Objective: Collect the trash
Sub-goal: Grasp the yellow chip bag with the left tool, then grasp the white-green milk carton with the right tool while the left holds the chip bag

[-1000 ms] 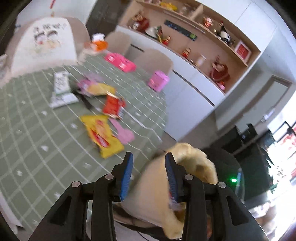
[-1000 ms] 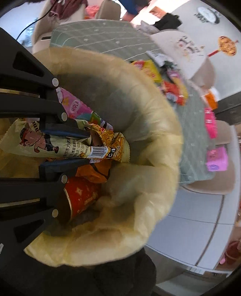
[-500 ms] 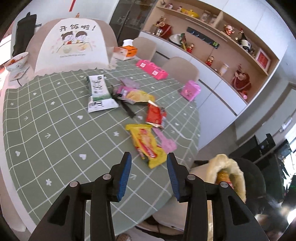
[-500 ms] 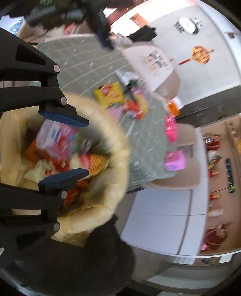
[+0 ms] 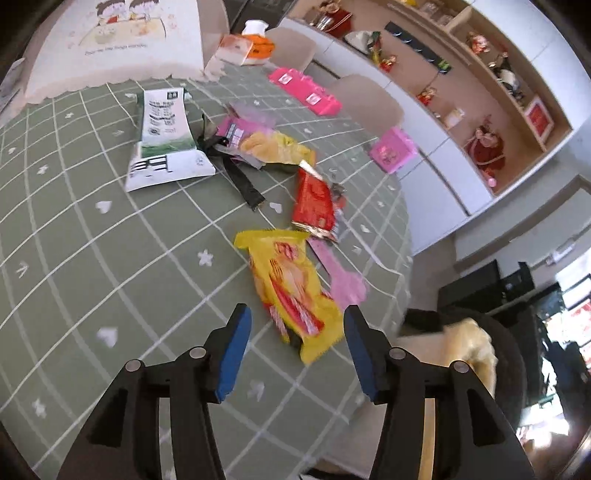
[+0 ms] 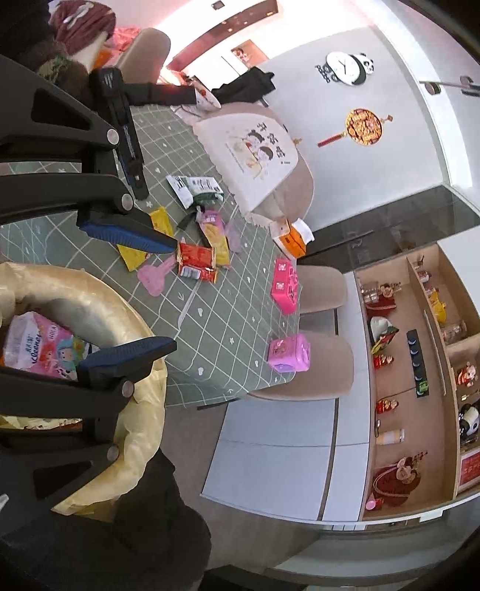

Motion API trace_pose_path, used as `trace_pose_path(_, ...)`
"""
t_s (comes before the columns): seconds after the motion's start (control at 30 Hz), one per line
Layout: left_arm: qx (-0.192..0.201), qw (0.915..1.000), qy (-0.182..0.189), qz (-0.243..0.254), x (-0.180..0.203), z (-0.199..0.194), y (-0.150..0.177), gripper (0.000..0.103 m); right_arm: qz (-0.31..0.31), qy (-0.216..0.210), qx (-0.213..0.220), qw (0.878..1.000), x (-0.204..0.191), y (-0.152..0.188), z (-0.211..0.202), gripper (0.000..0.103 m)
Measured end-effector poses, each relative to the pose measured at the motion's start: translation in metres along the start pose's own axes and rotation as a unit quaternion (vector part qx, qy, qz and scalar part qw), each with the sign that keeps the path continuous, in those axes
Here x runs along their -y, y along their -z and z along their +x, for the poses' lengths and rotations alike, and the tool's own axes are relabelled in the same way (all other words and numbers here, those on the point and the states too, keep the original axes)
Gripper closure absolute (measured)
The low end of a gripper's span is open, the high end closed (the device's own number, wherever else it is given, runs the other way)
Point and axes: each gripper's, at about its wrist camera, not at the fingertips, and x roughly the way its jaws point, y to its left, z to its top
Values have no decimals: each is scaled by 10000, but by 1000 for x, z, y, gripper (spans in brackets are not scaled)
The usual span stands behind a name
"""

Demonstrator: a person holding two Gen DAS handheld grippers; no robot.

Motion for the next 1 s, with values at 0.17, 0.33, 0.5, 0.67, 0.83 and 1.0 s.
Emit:
trace_pose_path(0.17, -64, 9989, -385, -272, -1, 32, -11, 51, 142, 213, 67, 9996, 4, -2, 8, 59)
trace_pose_path(0.33, -289, 9966, -575, -513, -11, 49, -16, 85, 207, 312, -12, 9993, -5, -9, 23, 58)
trace_pose_path(0.5, -240, 9985, -284, -392, -20, 28, -24, 95, 179, 164, -24, 9997, -21, -13, 35, 58)
trace_pose_path(0.67, 87, 9985, -478, -250, -37, -21, -45, 95, 146, -224, -201, 9994, -39, -21, 61, 58)
trace_pose_path(0.83, 749, 9920, -1013, -31, -67, -73, -70, 95, 119, -640, -473, 9968, -72, -23, 107, 57)
trace_pose_path(1.0, 1066, 9862, -1225, -308, -109, -102, -87, 95, -324, -980, -630, 9927, -121, -20, 154, 57)
